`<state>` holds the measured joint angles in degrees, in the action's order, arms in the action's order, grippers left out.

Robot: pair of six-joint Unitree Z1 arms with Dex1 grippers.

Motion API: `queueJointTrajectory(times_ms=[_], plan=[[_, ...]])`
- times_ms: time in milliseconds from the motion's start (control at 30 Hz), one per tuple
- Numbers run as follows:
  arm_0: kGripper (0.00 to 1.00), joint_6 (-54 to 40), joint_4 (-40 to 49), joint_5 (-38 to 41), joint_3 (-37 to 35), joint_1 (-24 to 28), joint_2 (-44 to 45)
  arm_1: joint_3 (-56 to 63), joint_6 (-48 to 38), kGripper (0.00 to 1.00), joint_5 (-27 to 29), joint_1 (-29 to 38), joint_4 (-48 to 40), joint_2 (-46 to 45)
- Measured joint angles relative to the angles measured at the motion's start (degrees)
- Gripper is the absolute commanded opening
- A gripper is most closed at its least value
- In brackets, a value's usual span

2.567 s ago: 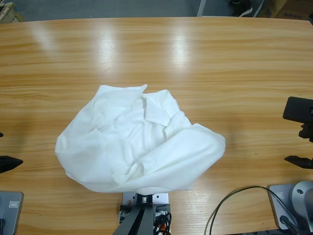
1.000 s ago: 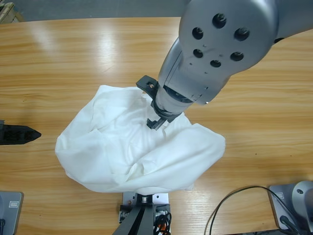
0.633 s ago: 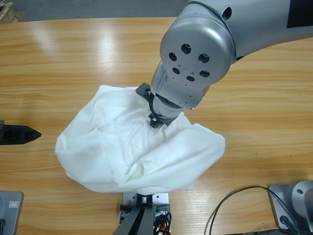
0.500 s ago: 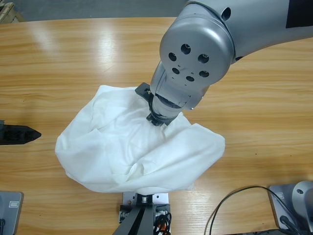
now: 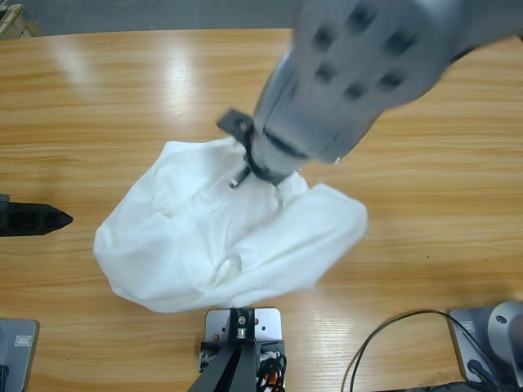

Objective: Fold clothes

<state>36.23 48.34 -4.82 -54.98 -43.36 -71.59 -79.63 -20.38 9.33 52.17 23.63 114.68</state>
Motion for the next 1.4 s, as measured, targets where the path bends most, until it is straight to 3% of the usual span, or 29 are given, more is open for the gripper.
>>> queueJointTrajectory(times_ms=[267,533,733,767,800,833,1033,1267,1400], plan=[[1.000,0.0,-1.6,0.0,0.1,-1.1,0.0,-13.0,0.9,0.000,-2.3,-11.2,9.2,-5.9],[1.000,0.0,-2.0,0.0,0.1,-1.8,0.0,-12.9,2.8,0.000,-2.5,-30.7,15.1,-5.9],[1.000,0.0,-2.2,0.0,0.1,-2.0,0.0,-4.9,1.9,0.000,-1.6,-45.0,17.0,-6.2],[1.000,0.0,-2.2,0.0,0.1,-2.0,0.0,-2.8,1.3,0.134,-1.5,-46.2,17.1,-6.8],[1.000,0.0,-2.2,0.0,0.1,-2.0,0.0,-0.4,0.5,0.795,-1.3,-47.1,17.2,-7.8],[1.000,0.0,-2.2,0.0,0.1,-2.0,0.0,2.2,-0.8,0.991,-1.1,-47.6,17.3,-8.9],[1.000,0.0,-2.2,0.0,0.1,-2.0,0.0,13.9,-5.8,1.000,-2.7,-45.8,14.5,-13.2],[1.000,0.0,-2.2,0.0,0.0,-2.1,0.0,12.5,3.9,0.903,-2.5,-32.8,6.5,-22.6],[1.000,0.1,-2.2,0.0,0.0,-2.4,0.0,11.7,6.5,0.887,-9.7,-30.5,5.2,-19.9]])
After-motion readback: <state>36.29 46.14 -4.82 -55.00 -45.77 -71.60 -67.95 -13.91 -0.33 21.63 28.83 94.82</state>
